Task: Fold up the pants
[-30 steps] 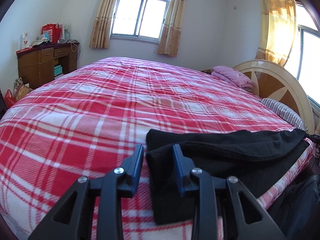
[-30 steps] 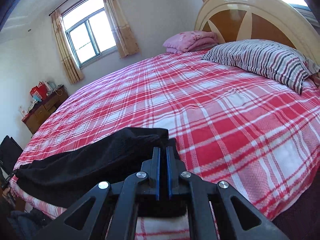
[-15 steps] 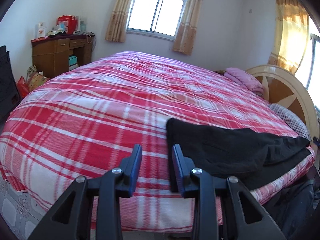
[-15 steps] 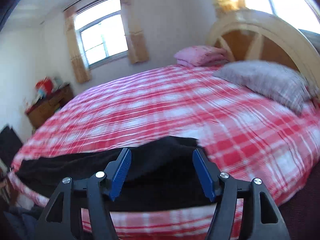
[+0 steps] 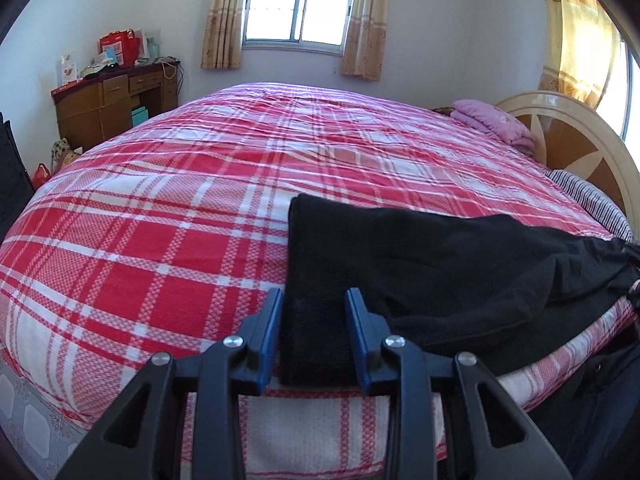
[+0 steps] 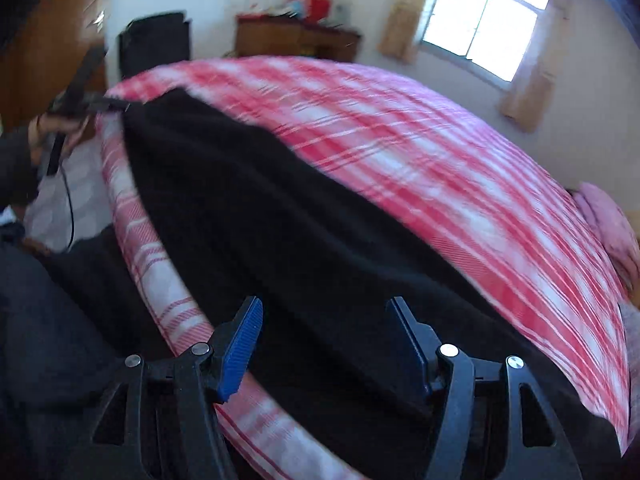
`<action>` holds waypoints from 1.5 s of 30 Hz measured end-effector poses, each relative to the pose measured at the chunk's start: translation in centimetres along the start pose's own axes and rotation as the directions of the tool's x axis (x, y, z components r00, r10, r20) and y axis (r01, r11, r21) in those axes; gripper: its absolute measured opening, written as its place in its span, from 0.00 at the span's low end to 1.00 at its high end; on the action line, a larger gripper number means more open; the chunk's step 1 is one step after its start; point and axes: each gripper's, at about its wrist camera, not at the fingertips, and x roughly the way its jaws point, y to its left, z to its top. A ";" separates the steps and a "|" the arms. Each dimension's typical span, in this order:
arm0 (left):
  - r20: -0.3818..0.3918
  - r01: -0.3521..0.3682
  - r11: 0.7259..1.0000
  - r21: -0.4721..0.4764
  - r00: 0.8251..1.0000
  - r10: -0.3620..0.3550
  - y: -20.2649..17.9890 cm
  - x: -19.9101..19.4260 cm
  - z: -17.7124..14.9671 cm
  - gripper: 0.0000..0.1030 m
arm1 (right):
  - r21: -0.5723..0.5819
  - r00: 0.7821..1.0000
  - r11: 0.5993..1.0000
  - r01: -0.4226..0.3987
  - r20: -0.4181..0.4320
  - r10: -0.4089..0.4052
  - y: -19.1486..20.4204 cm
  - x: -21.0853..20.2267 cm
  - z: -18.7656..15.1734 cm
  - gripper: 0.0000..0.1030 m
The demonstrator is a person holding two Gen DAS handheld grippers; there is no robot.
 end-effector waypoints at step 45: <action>0.077 -0.108 0.994 0.035 0.992 0.105 -0.3 -2.3 2.0 0.44 | 0.100 0.988 0.987 -0.125 -0.083 0.134 -0.4 0.3 -1.3 0.34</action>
